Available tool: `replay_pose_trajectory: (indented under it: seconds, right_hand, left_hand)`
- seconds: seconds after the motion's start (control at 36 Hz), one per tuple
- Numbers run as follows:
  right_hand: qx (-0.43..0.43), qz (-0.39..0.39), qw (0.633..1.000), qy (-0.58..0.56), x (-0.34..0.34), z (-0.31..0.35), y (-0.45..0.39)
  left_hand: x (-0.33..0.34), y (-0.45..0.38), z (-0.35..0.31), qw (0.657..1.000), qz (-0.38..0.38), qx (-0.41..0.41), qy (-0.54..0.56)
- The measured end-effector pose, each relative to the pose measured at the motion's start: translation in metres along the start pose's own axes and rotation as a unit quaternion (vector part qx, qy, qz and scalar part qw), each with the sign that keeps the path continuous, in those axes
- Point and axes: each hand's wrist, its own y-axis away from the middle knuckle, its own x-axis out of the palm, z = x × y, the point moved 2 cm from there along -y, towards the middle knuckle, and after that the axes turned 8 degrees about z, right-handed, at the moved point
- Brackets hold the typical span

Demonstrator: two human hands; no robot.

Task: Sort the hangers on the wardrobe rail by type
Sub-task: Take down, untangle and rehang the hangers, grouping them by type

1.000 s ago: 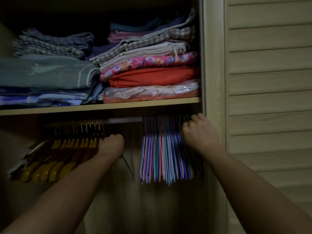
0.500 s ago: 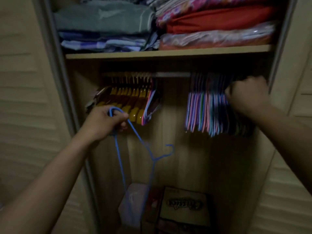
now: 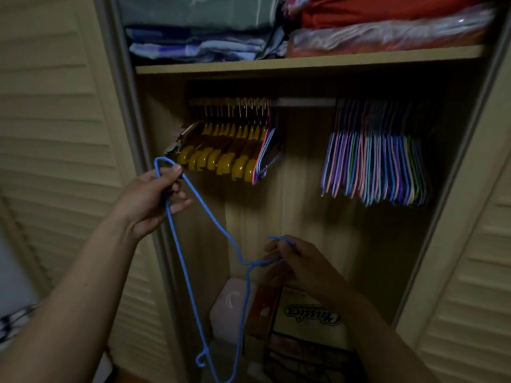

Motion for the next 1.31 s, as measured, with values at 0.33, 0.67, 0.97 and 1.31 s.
replay_pose_trajectory:
  seconds: [0.33, 0.67, 0.97, 1.31]
  right_hand:
    - [-0.042, -0.252, 0.957, -0.140, -0.032, 0.028, 0.019]
    - [-0.106, -0.407, 0.890, -0.173, -0.100, 0.100, 0.014]
    - [-0.048, -0.377, 0.920, -0.095, -0.107, 0.134, -0.018]
    - [-0.046, -0.348, 0.700, 0.622, -0.189, 0.161, -0.006]
  left_hand:
    - [0.017, 0.008, 0.069, 0.924, -0.073, 0.103, -0.360]
    - [0.074, 0.076, 0.122, 0.802, 0.107, 0.229, -0.542]
    - [0.069, 0.072, 0.087, 0.664, 0.091, 0.386, -0.634]
    - [0.096, 0.037, 0.069, 0.812, -0.077, 0.268, -0.513]
